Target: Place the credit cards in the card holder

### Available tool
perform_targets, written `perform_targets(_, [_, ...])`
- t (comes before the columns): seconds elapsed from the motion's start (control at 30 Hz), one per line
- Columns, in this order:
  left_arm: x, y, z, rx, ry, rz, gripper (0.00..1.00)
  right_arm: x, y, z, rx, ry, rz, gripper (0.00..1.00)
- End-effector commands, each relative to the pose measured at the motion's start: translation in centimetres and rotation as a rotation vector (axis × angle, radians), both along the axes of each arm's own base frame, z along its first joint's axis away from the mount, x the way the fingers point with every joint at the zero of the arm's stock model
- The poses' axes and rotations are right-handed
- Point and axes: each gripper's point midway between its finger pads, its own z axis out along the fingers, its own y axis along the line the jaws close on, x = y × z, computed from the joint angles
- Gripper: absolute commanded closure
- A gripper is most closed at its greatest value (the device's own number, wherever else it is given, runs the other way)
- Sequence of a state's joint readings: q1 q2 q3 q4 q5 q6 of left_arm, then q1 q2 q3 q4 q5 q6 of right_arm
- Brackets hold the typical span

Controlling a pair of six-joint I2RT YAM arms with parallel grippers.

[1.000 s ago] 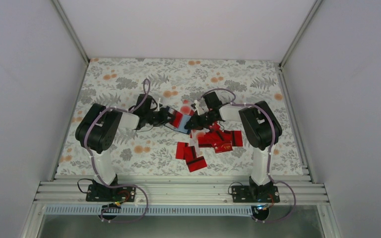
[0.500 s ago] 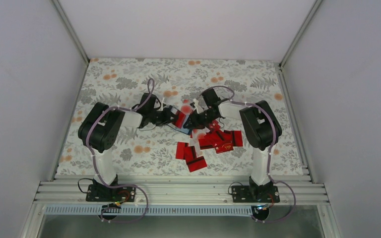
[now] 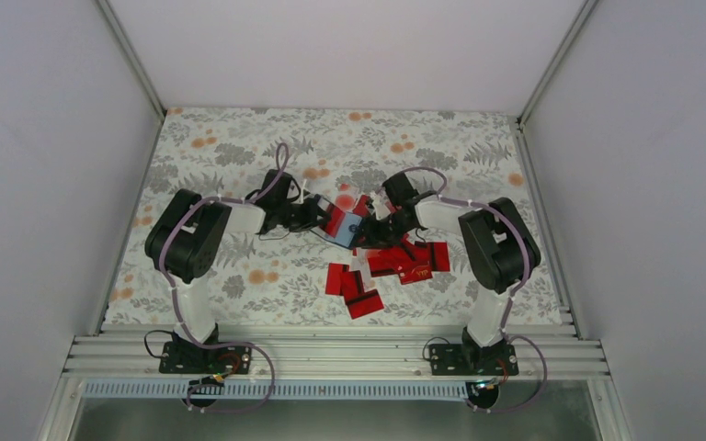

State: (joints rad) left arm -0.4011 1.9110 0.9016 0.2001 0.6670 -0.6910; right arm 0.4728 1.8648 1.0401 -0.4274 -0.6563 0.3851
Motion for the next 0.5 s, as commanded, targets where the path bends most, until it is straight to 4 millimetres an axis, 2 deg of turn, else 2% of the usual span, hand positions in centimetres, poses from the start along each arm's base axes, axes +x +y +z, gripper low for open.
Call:
perform_targets(0.0, [-0.6,-0.1,-1.3,0.033,0.033,-0.018,0.98,0.9,-0.4,-0.8,-0.032,-0.029,-0.052,0.71])
perform_targets(0.27, [-1.2,-0.5,-1.6,0.033,0.056,-0.043,0.98,1.5,0.1,-1.8,-0.014,-0.026,-0.057,0.79])
perform_targets(0.47, [-2.1,-2.1,-2.0,0.0,0.08,-0.119,0.97,2.0,0.2,-2.5,-0.031,-0.03,-0.056,0.82])
